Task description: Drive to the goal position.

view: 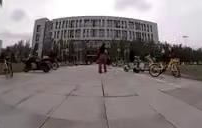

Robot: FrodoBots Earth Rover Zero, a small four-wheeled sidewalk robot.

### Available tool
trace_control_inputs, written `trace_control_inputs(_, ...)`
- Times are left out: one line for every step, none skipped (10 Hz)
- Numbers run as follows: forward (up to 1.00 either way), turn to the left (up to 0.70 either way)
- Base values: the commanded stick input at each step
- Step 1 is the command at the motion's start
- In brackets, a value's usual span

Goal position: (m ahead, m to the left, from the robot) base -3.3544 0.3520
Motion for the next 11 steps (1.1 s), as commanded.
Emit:
trace_control_inputs(0.6, 0.01)
trace_control_inputs(0.6, 0.01)
trace_control_inputs(0.6, 0.01)
trace_control_inputs(0.6, 0.01)
trace_control_inputs(0.6, 0.01)
trace_control_inputs(0.6, 0.01)
trace_control_inputs(0.6, 0.01)
trace_control_inputs(0.6, 0.01)
trace_control_inputs(0.6, 0.01)
trace_control_inputs(0.6, 0.01)
trace_control_inputs(0.6, 0.01)
